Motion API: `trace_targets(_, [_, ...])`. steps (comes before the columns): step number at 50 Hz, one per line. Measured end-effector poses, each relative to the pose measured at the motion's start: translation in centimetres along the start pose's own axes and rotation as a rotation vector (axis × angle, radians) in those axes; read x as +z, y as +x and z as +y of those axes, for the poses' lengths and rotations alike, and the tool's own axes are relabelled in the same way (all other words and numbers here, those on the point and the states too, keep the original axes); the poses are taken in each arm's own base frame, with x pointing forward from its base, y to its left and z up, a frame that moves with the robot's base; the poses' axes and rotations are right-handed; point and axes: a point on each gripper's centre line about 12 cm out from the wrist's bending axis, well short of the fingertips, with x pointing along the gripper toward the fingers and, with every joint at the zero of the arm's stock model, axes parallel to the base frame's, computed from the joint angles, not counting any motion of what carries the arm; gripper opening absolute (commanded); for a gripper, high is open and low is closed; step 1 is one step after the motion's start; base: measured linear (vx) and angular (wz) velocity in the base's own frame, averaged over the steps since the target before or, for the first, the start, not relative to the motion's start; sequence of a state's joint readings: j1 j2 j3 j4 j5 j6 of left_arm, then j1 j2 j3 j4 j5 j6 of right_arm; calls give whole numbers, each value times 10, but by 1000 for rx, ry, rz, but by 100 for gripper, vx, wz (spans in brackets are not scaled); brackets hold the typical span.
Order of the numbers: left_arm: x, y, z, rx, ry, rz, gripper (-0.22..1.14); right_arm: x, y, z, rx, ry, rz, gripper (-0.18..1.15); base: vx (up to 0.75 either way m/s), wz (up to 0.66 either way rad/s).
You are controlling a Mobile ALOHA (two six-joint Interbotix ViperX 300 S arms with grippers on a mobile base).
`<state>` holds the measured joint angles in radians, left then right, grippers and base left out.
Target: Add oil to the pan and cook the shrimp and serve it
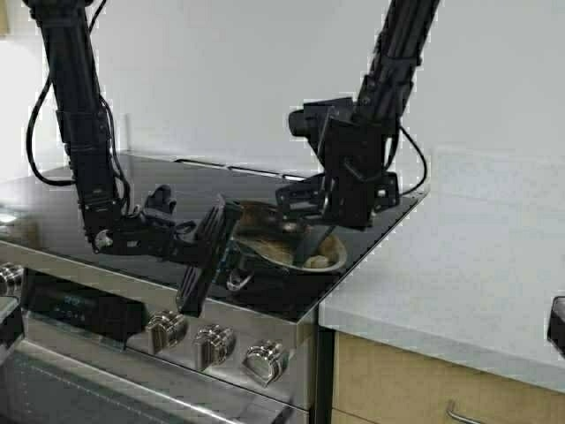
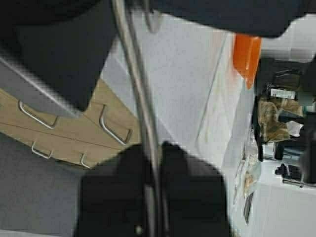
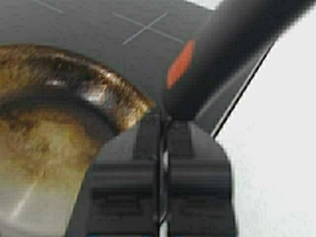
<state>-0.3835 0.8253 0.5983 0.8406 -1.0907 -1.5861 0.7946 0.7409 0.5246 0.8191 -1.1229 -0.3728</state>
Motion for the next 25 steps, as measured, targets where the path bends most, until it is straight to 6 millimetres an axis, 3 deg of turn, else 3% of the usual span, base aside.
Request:
trace_targets(12, [1,0,-1,-1,-2,-6,3,-5,-7,-2,-12,21,19,8,0,0])
trace_targets(25, [1,-1,0,1,-7,-12,3,24,13,-17,-129,145,-12,8,0,0])
